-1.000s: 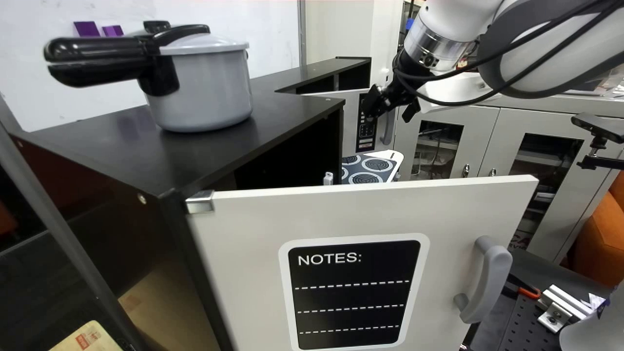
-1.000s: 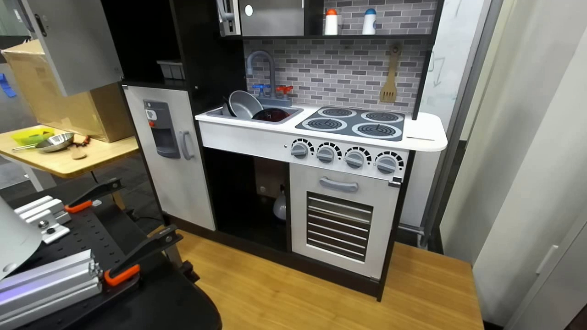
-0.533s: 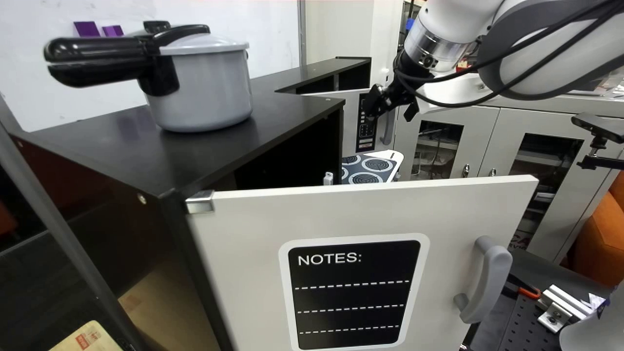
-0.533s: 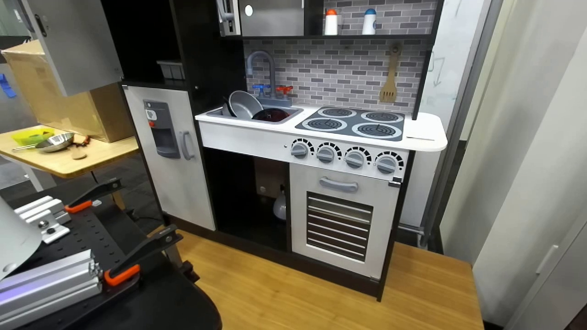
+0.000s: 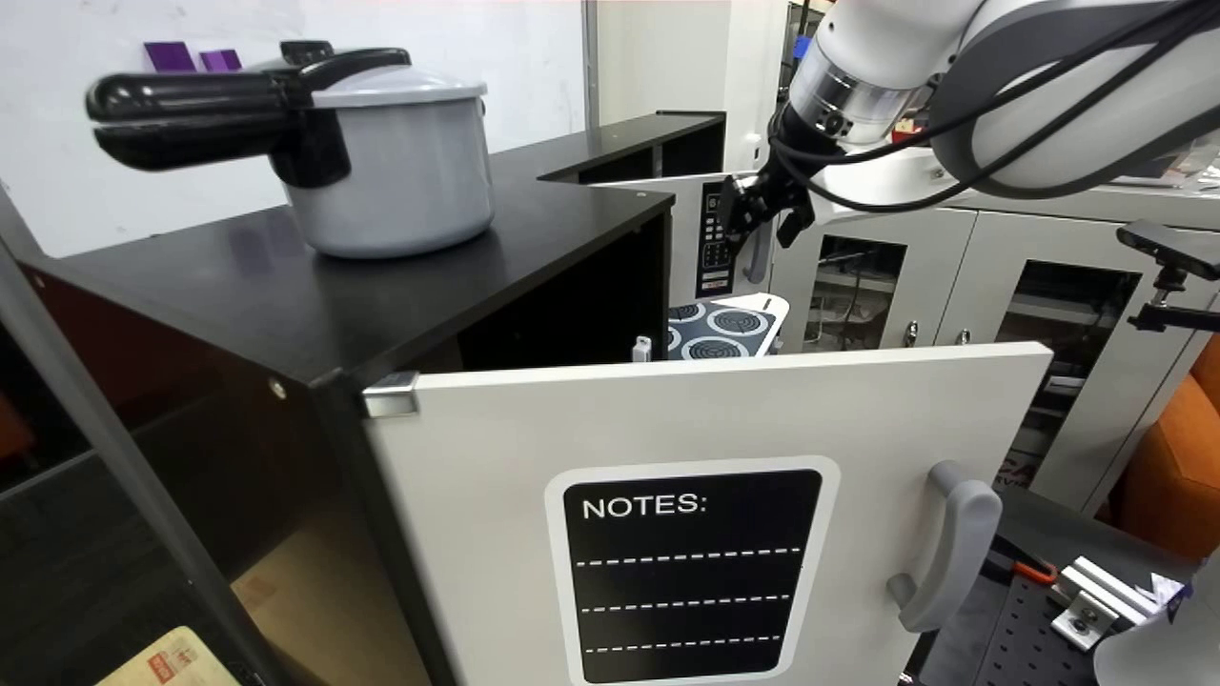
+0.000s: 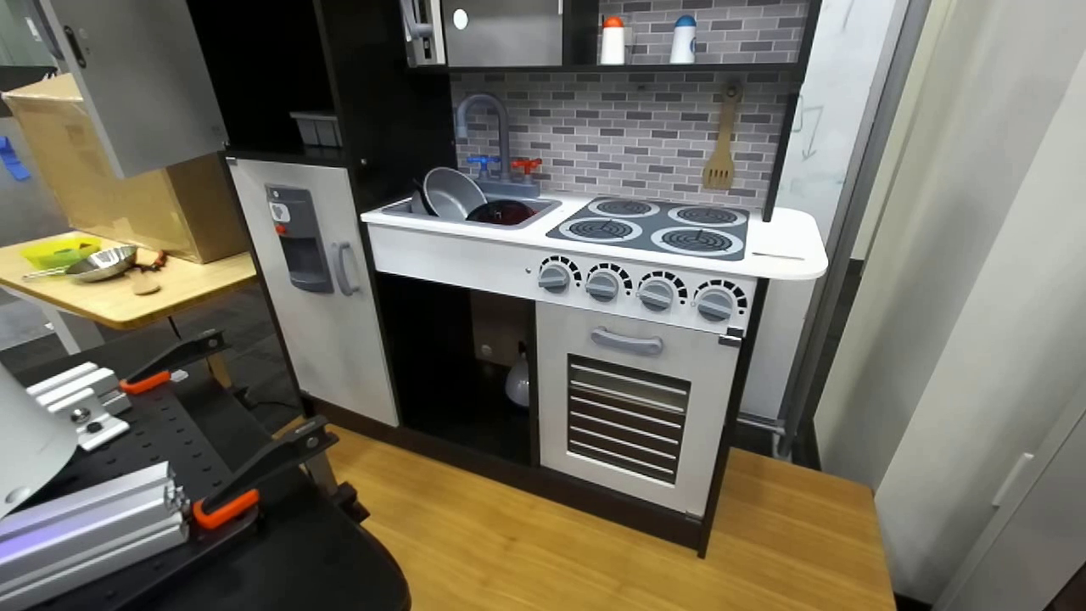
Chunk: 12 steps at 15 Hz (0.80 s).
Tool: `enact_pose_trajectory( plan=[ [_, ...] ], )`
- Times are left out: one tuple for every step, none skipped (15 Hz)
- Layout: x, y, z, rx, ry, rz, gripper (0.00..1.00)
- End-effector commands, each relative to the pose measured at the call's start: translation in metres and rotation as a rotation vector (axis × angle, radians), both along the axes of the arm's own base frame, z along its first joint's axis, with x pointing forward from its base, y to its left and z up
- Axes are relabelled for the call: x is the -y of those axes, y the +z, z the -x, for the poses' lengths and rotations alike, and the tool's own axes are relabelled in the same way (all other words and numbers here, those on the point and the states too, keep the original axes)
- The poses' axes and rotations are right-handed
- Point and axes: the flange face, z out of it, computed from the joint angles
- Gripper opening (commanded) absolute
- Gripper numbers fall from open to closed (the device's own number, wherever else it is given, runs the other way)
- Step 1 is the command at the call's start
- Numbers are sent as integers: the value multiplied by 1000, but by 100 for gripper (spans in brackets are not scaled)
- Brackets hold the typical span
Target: Close the microwave
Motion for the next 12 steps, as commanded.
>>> enact_pose_trajectory(
  plan=[
    [0,-2,-4,9,-11,18,36],
    [0,-3,-4,9,-10,19,29],
    [1,-3,-5,9,-9,20,22],
    [1,-3,-4,7,-9,20,15],
    [1,-3,-4,7,-9,20,7],
    [2,-3,-4,5,-10,20,3],
    [3,-3,-5,6,-13,21,0],
    [3,-3,-5,7,-16,18,4],
    [3,-3,-5,7,-17,17,5],
    [4,-3,-6,7,-18,15,5],
    [5,-4,-7,5,-20,10,5],
    [7,-5,-10,5,-20,6,5]
  ],
)
